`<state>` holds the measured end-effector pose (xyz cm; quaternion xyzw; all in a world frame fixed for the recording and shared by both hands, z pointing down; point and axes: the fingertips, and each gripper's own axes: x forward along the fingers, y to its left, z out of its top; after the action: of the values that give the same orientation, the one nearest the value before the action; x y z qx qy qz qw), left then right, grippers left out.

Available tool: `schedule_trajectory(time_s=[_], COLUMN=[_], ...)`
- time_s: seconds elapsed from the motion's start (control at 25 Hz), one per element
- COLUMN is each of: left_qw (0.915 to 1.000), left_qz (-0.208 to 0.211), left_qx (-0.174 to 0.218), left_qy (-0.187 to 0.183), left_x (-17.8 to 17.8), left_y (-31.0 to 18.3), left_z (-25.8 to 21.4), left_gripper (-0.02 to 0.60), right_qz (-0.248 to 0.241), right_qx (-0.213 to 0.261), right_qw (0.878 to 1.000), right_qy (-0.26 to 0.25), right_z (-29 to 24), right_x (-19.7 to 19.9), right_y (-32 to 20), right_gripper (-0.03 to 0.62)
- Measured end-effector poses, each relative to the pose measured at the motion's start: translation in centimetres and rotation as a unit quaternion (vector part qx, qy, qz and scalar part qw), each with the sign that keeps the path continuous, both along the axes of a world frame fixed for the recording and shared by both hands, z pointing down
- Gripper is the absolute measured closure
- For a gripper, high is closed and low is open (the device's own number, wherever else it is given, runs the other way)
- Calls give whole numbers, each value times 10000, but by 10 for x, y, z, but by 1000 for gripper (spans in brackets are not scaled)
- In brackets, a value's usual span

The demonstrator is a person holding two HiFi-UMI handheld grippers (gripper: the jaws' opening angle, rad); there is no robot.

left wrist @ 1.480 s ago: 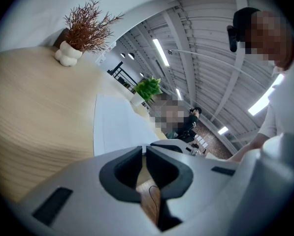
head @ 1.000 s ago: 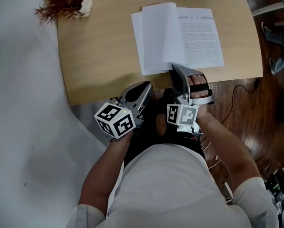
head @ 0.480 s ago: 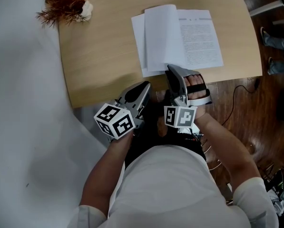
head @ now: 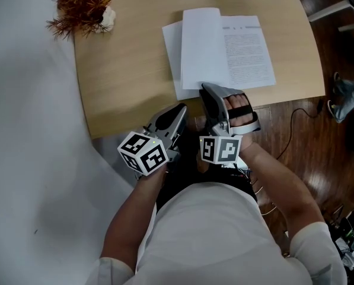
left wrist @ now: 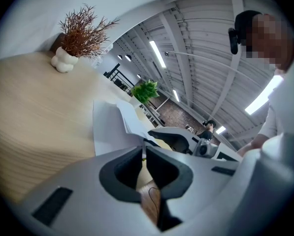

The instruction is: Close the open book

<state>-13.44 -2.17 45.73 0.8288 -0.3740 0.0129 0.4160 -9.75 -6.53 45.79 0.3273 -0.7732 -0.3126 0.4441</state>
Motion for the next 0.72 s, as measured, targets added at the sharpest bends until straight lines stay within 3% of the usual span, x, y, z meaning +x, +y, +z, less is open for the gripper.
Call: schedule_trajectory(time_s=[0.28, 0.72], left_qw=[10000, 10000], left_qz=[-4, 18], left_qx=[39, 74], left_qy=[-9, -13], left_x=[4, 13], left_y=[-4, -8], left_z=[-5, -9], left_gripper=[581, 581], right_qz=[-40, 332], right_qx=[-12, -332], right_qw=[9998, 9972], right_qy=[-206, -590], right_z=[-11, -20], right_x=[-5, 11], right_y=[-1, -7], right_gripper=[563, 589])
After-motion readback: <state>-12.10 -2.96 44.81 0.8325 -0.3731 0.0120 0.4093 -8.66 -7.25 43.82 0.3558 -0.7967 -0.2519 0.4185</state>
